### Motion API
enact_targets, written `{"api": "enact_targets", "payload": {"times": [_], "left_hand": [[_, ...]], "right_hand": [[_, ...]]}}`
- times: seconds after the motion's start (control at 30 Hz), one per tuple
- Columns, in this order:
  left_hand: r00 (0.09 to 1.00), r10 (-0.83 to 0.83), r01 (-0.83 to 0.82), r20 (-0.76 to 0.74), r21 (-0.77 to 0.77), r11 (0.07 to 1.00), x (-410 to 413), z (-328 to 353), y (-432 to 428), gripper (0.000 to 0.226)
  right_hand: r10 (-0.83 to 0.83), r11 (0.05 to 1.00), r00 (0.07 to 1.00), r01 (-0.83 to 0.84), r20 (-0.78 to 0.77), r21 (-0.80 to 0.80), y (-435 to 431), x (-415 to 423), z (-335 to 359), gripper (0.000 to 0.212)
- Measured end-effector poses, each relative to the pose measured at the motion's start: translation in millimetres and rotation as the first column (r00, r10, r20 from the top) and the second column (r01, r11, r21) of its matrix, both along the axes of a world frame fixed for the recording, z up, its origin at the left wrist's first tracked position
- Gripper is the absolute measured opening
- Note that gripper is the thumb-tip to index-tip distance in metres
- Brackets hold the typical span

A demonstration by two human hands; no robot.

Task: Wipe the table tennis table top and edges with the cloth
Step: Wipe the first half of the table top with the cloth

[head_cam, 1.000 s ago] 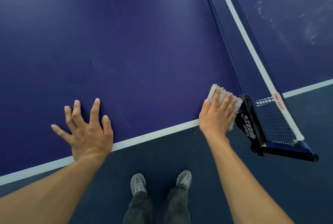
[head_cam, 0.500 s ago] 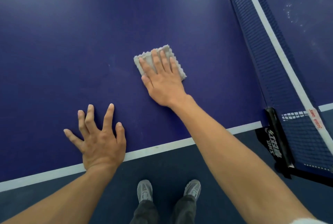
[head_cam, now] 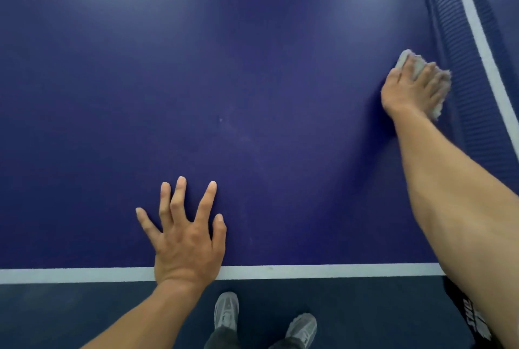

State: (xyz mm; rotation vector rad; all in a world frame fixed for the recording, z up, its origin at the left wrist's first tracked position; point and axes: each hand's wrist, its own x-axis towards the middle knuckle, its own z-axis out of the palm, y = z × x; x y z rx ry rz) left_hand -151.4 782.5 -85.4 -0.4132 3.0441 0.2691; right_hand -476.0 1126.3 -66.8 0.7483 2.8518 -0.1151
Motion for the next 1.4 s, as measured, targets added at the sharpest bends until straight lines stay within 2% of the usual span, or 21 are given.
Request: {"api": "enact_targets", "payload": {"times": [0.07, 0.13, 0.2, 0.27, 0.33, 0.4, 0.47, 0.57, 0.63, 0.7, 0.73, 0.77, 0.87, 0.93, 1.0, 1.07, 1.13, 1.17, 1.23, 1.3, 1.4], "left_hand": [[1.0, -0.006, 0.007, 0.014, -0.015, 1.0, -2.7, 0.8, -1.7, 0.061], [1.0, -0.006, 0.006, 0.025, -0.023, 1.0, -1.6, 0.5, -4.3, 0.062], [1.0, 0.003, -0.003, 0.026, -0.019, 1.0, 1.8, 0.6, -4.1, 0.063], [1.0, 0.015, -0.015, 0.012, -0.018, 1.0, 1.1, 0.1, -3.7, 0.064], [0.999, 0.029, -0.029, 0.016, -0.017, 0.999, -1.7, -0.8, -4.3, 0.065], [0.999, 0.027, -0.027, 0.026, -0.007, 1.0, -0.3, -0.4, -3.6, 0.065], [0.999, 0.02, -0.02, 0.029, 0.006, 1.0, 1.6, -1.3, -3.2, 0.064], [1.0, 0.015, -0.015, 0.012, 0.02, 1.0, 1.9, -3.1, -2.9, 0.062], [1.0, 0.021, -0.021, 0.005, 0.02, 1.0, 1.2, -4.3, -3.7, 0.062], [1.0, 0.027, -0.027, -0.005, 0.035, 0.999, 1.3, -2.9, -4.2, 0.061], [0.999, 0.031, -0.03, -0.027, 0.055, 0.998, 2.3, -1.5, -4.2, 0.06], [0.997, 0.038, -0.032, -0.063, 0.094, 0.995, 4.1, 0.3, -4.7, 0.059], [0.975, 0.075, -0.017, -0.209, 0.266, 0.964, 14.7, 6.3, -11.6, 0.053], [0.96, 0.064, 0.001, -0.273, 0.231, 0.973, 24.0, 7.2, -26.5, 0.049], [0.96, 0.064, -0.026, -0.272, 0.144, 0.989, 35.7, 5.7, -54.2, 0.05], [0.965, 0.12, -0.104, -0.234, 0.08, 0.991, 48.7, 2.1, -92.5, 0.051], [0.962, 0.212, -0.206, -0.173, 0.051, 0.977, 61.1, -2.4, -128.1, 0.053], [0.958, 0.25, -0.246, -0.143, 0.049, 0.968, 65.9, -4.3, -139.4, 0.054], [0.949, 0.28, -0.277, -0.142, 0.036, 0.96, 71.1, -8.3, -146.6, 0.054], [0.942, 0.277, -0.278, -0.191, 0.018, 0.96, 70.9, -12.2, -145.6, 0.051], [0.946, 0.26, -0.264, -0.195, 0.005, 0.964, 68.7, -15.8, -148.9, 0.05]], "right_hand": [[0.213, 0.976, 0.977, -0.214, -0.028, -0.036, -62.3, -8.5, -1.8, 0.062], [0.507, 0.855, 0.86, -0.511, -0.061, -0.084, -141.0, 14.1, -2.1, 0.061], [0.792, 0.593, 0.604, -0.796, -0.09, -0.123, -211.0, 63.8, -2.5, 0.058], [0.951, 0.288, 0.3, -0.948, -0.078, -0.136, -247.8, 120.9, -3.5, 0.058], [0.986, 0.141, 0.152, -0.98, -0.069, -0.143, -238.9, 157.9, -2.2, 0.06], [0.968, 0.228, 0.24, -0.964, -0.076, -0.136, -204.0, 169.8, -1.7, 0.061], [0.895, 0.441, 0.445, -0.894, -0.043, -0.076, -160.3, 164.8, -4.8, 0.062], [0.65, 0.758, 0.76, -0.648, 0.007, -0.076, -104.0, 159.7, -5.1, 0.058], [0.493, 0.863, 0.87, -0.489, 0.0, -0.128, -102.0, 170.1, -3.9, 0.057], [0.473, 0.875, 0.881, -0.472, -0.02, -0.11, -130.1, 192.0, -2.8, 0.057], [0.546, 0.833, 0.837, -0.546, -0.028, -0.084, -149.1, 207.6, -2.7, 0.058], [0.662, 0.746, 0.748, -0.663, -0.036, -0.063, -169.0, 226.5, -3.1, 0.059], [0.938, 0.333, 0.34, -0.937, -0.063, -0.106, -204.5, 297.2, -4.6, 0.059], [0.969, 0.224, 0.235, -0.965, -0.074, -0.136, -192.9, 330.4, -6.1, 0.056], [0.952, 0.296, 0.303, -0.948, -0.042, -0.117, -170.5, 339.0, -6.3, 0.057], [0.846, 0.531, 0.533, -0.844, -0.018, -0.078, -149.5, 328.5, -6.5, 0.058], [0.603, 0.795, 0.798, -0.599, 0.015, -0.099, -141.8, 310.2, -5.1, 0.059], [0.48, 0.872, 0.877, -0.476, 0.008, -0.116, -145.6, 301.2, -3.9, 0.06], [0.327, 0.937, 0.945, -0.326, -0.021, -0.126, -168.7, 279.8, -4.4, 0.06], [0.282, 0.95, 0.959, -0.285, -0.036, -0.126, -206.8, 249.8, -7.4, 0.06], [0.411, 0.904, 0.911, -0.411, -0.027, -0.12, -272.5, 212.3, -10.0, 0.06]]}}
